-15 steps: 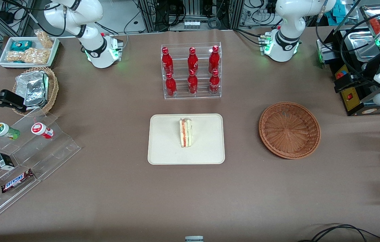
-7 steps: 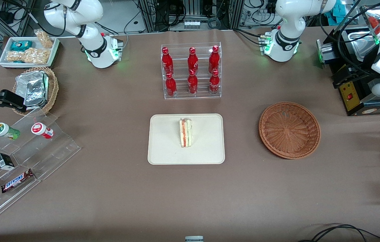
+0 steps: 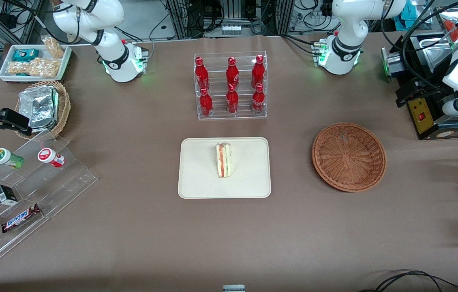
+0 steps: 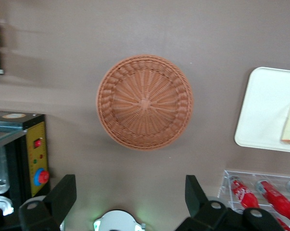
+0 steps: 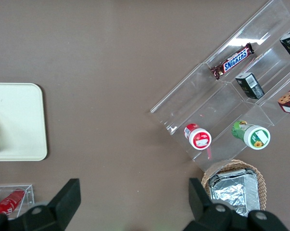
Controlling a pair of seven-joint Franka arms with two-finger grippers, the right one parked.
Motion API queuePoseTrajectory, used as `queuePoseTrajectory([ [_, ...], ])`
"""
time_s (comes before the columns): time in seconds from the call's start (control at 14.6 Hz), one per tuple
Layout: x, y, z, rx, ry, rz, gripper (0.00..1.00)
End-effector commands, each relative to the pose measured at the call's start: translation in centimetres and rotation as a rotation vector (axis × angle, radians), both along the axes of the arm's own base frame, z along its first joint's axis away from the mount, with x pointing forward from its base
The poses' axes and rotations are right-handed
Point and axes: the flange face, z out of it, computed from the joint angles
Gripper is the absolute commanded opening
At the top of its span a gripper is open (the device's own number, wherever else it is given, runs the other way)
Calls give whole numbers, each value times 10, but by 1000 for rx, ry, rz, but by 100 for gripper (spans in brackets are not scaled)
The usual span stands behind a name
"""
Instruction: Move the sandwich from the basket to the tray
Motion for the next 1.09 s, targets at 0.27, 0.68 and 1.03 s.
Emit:
queuePoseTrajectory([
  [0.27, 6, 0, 4, -5, -91, 5, 100],
  [0.68, 8, 0, 0, 45, -101, -9, 100],
  [1.03, 7, -2, 2, 43, -97, -9, 100],
])
